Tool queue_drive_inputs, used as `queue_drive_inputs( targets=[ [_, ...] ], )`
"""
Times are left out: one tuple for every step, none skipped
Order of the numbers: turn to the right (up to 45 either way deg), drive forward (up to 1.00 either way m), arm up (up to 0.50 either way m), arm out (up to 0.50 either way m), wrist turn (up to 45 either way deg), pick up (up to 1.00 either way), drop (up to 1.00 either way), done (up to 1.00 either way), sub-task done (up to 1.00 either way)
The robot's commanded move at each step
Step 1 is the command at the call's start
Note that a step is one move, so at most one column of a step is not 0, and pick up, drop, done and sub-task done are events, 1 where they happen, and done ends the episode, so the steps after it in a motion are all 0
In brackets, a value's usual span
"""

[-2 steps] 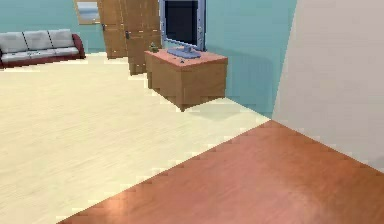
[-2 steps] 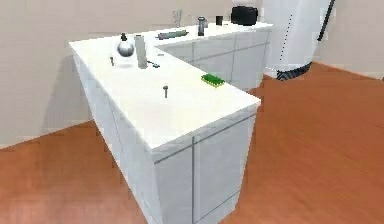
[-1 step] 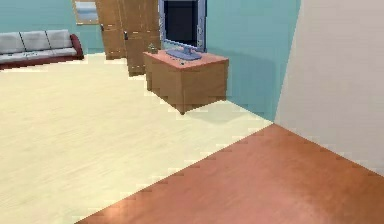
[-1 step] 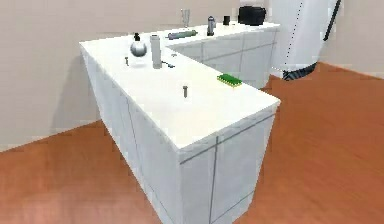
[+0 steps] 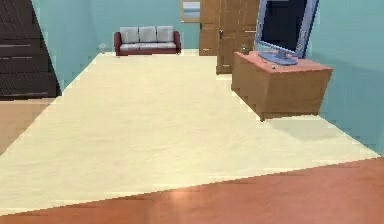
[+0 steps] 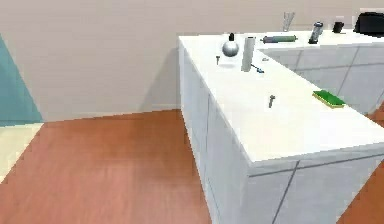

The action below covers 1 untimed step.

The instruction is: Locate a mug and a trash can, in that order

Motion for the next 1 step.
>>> queue_drive_inputs(
  targets=[
    [0.0,1.0,0.0,0.0,0.0,0.0,0.0,0.0,0.0]
  ],
)
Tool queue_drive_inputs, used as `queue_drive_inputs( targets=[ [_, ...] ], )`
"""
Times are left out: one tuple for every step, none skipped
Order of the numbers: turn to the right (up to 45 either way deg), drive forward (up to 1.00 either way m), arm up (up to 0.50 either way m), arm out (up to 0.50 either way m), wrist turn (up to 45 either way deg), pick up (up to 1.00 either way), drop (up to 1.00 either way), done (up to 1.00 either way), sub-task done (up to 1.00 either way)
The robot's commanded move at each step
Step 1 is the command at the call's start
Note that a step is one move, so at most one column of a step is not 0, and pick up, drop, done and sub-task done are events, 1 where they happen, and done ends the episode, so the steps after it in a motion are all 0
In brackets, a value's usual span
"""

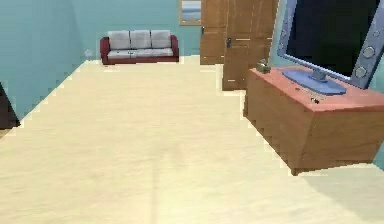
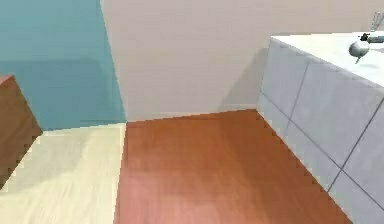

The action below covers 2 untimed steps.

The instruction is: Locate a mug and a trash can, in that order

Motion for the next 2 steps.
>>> queue_drive_inputs(
  targets=[
    [0.0,1.0,0.0,0.0,0.0,0.0,0.0,0.0,0.0],
    [0.0,1.0,0.0,0.0,0.0,0.0,0.0,0.0,0.0]
  ],
)
